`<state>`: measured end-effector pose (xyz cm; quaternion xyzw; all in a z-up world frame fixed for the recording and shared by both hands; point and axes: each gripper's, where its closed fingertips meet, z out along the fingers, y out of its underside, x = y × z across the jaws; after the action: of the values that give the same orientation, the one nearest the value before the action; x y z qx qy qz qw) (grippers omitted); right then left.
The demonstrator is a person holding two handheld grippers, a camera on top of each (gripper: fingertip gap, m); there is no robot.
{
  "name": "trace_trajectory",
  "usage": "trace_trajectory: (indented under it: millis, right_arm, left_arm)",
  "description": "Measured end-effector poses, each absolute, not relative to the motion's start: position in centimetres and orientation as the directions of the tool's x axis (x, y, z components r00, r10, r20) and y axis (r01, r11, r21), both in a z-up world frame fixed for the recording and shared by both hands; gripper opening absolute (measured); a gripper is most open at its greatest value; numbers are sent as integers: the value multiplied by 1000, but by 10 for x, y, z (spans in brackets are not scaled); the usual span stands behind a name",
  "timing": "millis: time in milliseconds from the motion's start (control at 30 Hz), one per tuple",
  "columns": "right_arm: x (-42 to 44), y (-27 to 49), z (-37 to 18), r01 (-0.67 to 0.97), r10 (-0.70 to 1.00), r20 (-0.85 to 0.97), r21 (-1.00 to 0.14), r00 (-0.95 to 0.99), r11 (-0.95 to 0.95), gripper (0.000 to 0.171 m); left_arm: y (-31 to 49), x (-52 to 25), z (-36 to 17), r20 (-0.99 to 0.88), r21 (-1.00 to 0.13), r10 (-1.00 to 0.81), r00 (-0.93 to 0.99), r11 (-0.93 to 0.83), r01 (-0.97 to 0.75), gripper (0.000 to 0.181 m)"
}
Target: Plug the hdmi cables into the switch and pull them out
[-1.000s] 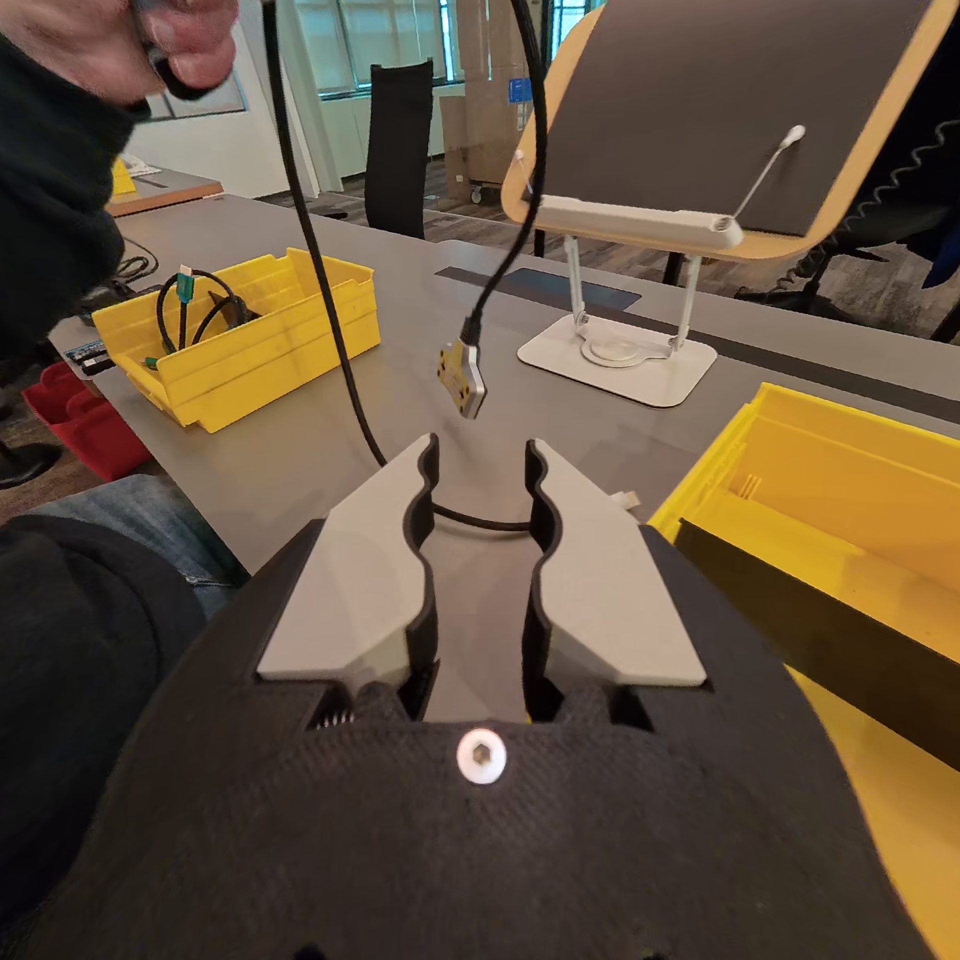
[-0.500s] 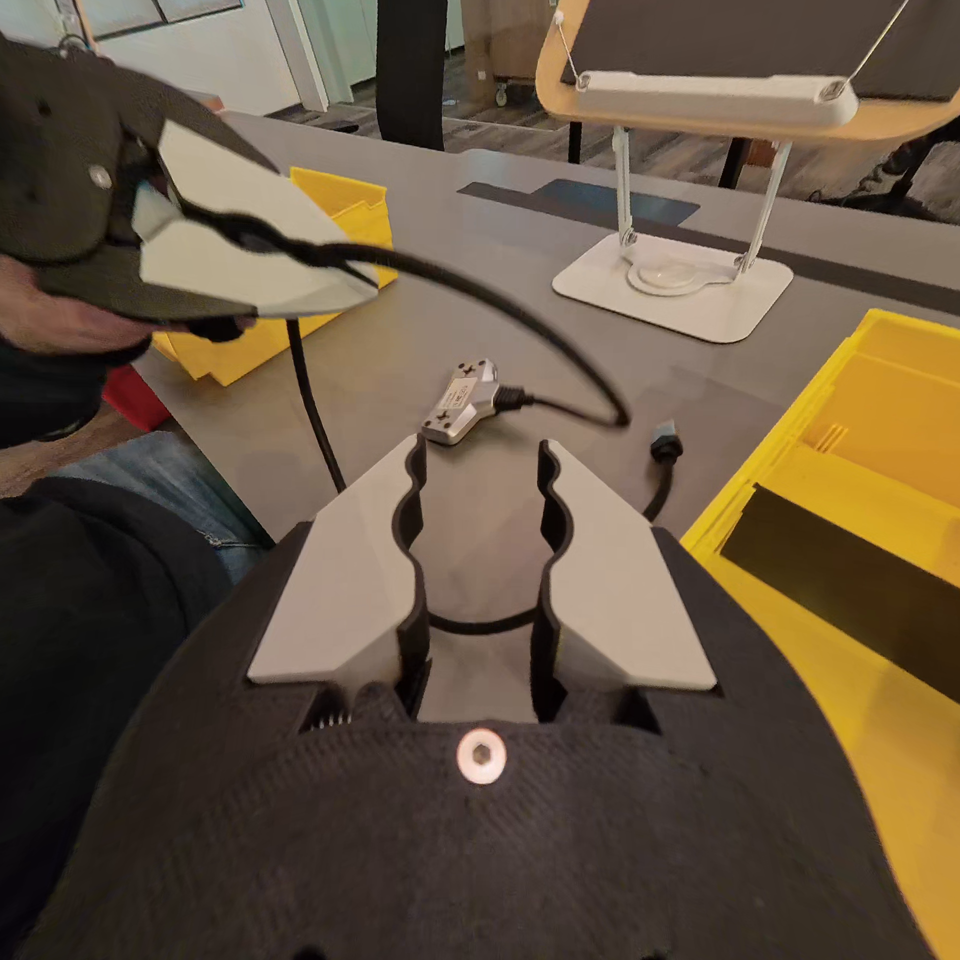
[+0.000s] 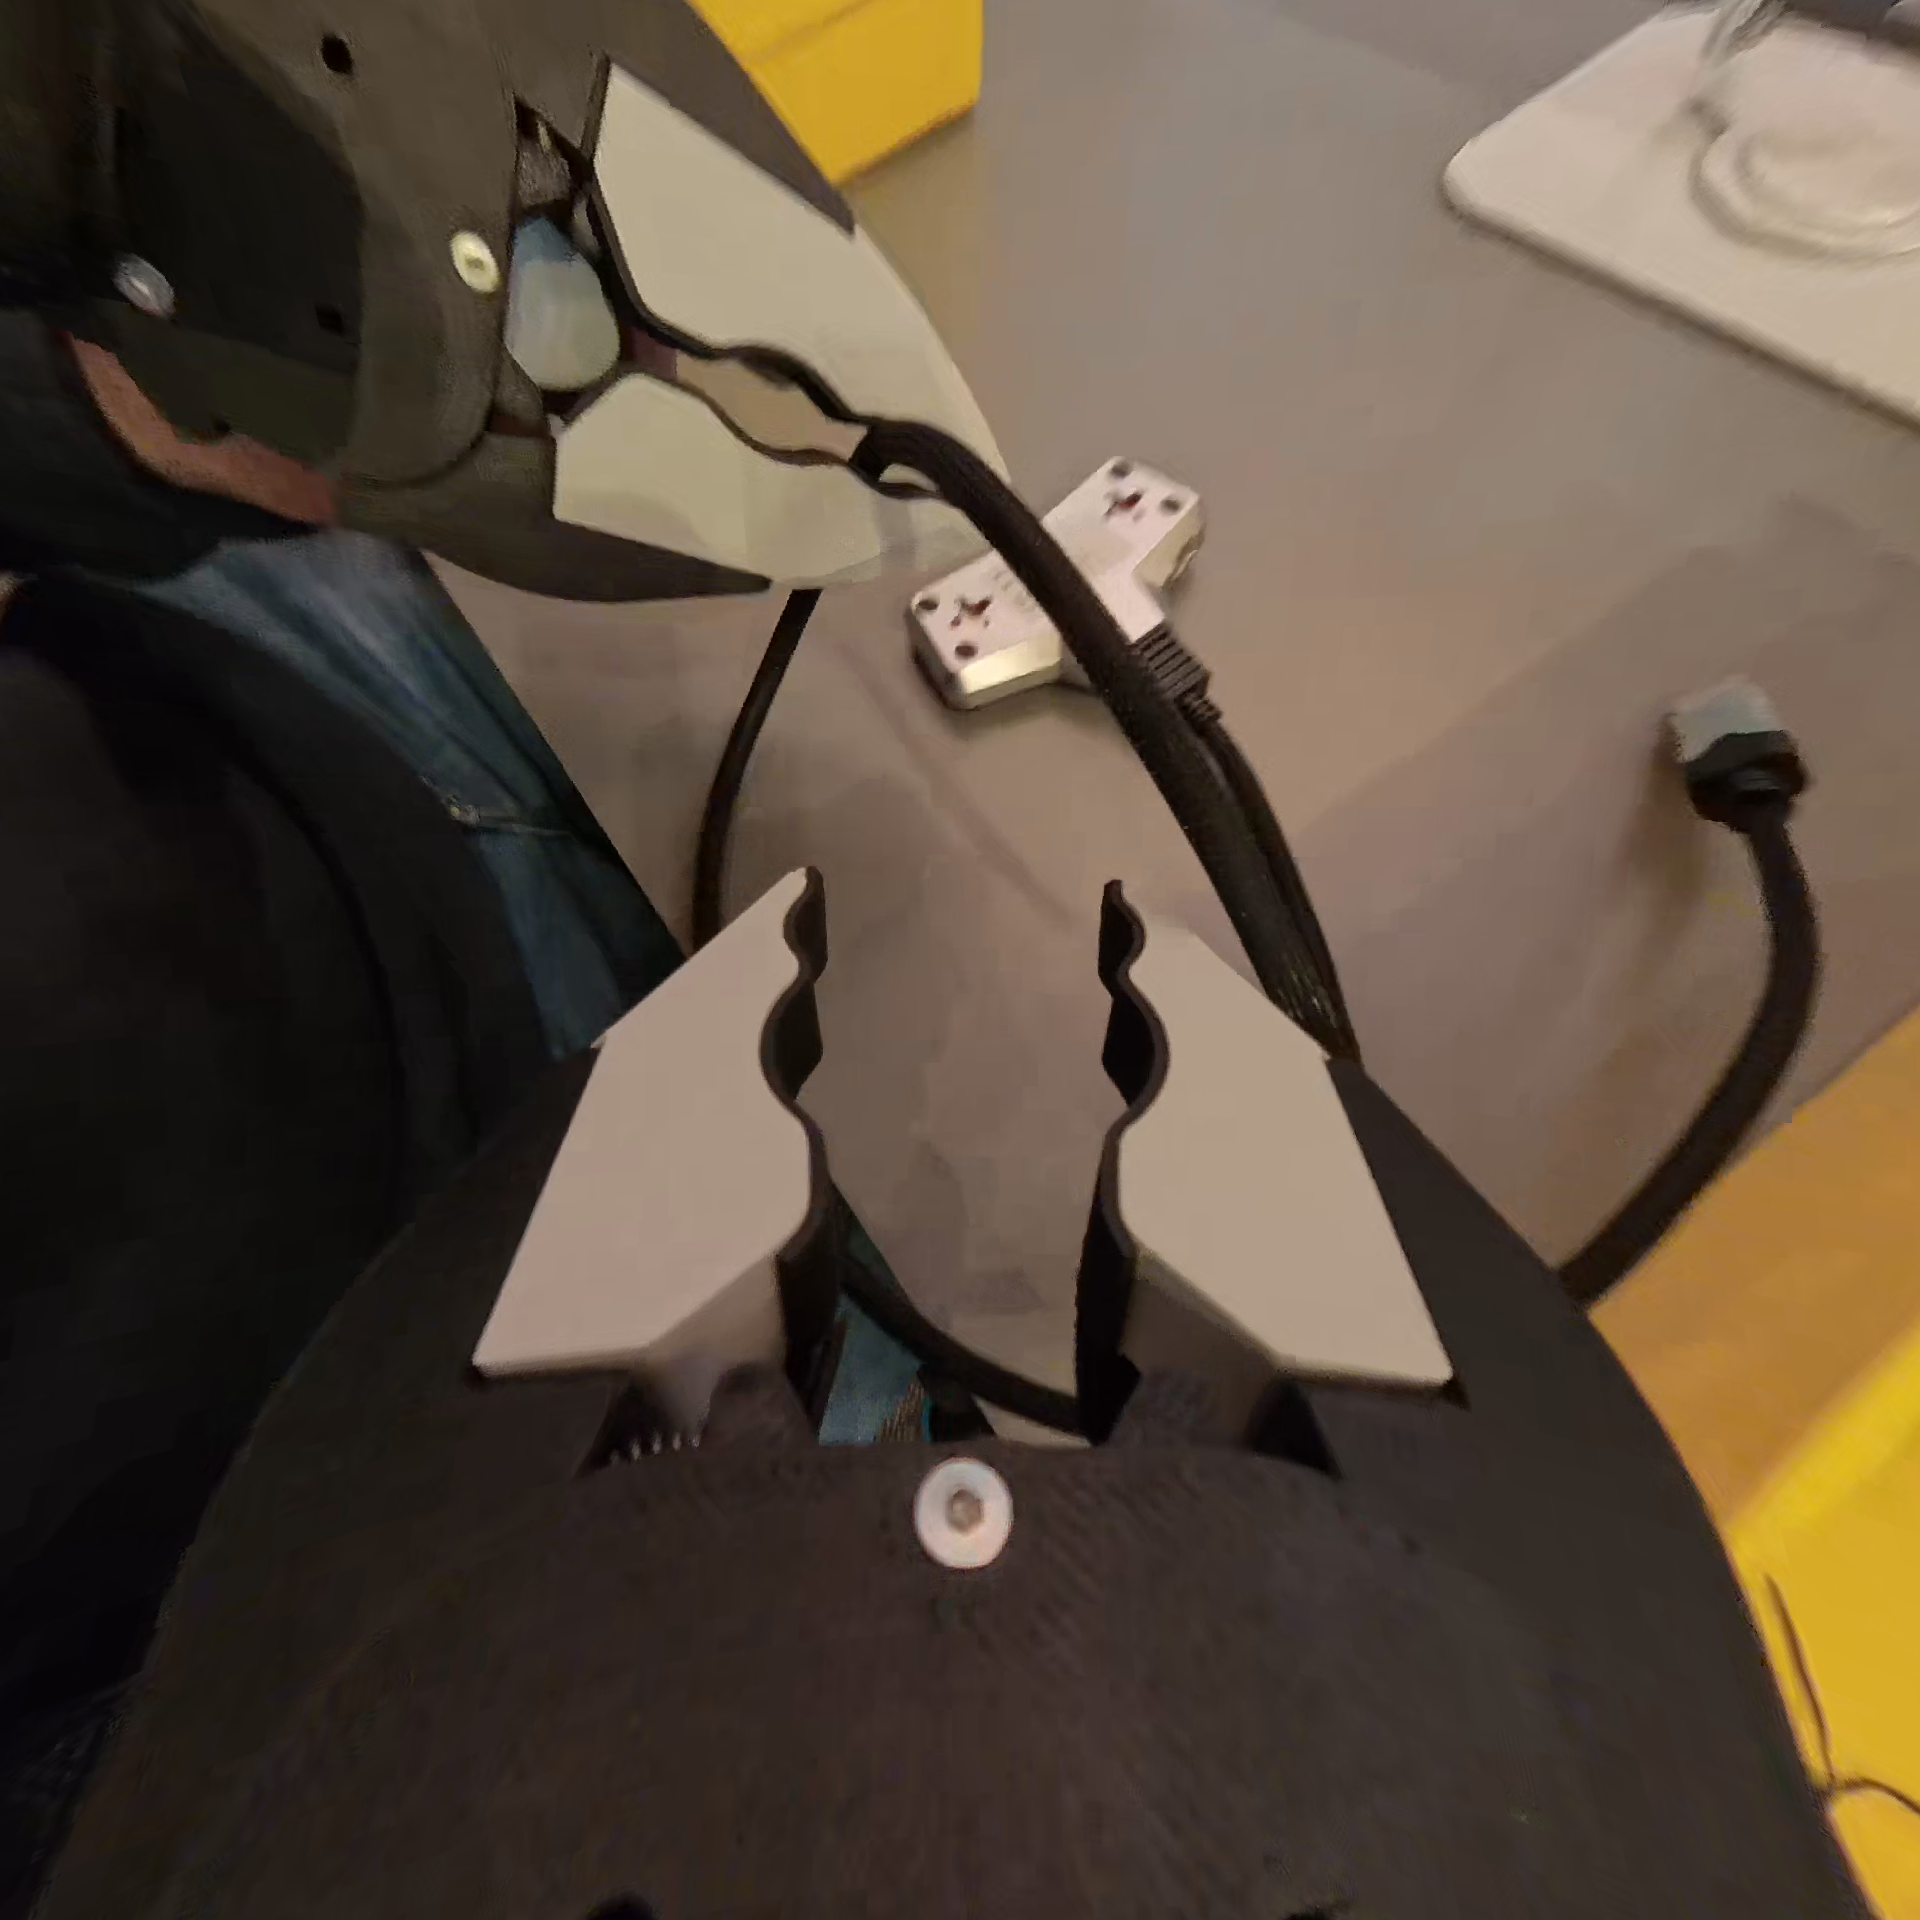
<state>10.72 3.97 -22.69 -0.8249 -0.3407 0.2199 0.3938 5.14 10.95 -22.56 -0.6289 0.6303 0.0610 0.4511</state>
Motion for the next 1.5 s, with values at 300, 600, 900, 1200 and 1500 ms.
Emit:
trace_trajectory:
  millis: [300, 600, 900, 1200, 1500]
  right_arm:
    - [106, 53, -259, 552, 766, 29, -711, 642, -436, 53]
    - [95, 119, -270, 620, 756, 85, -634, 649, -462, 55]
    - [68, 140, -255, 664, 809, 100, -633, 579, -398, 56]
    - [65, 141, -291, 713, 834, 32, -537, 551, -451, 54]
    - [52, 148, -281, 732, 867, 59, -565, 495, -380, 49]
  left_arm:
    - [131, 18, -249, -564, -501, -768, 303, 26, -865, 2]
    - [194, -10, -259, -316, -611, -759, 569, -297, -734, 0]
    - [219, -14, -277, -36, -524, -767, 641, -531, -666, 14]
    - [213, -14, -231, 12, -578, -786, 618, -509, -638, 72]
    - [185, -47, -182, -42, -641, -832, 553, -403, -653, 69]
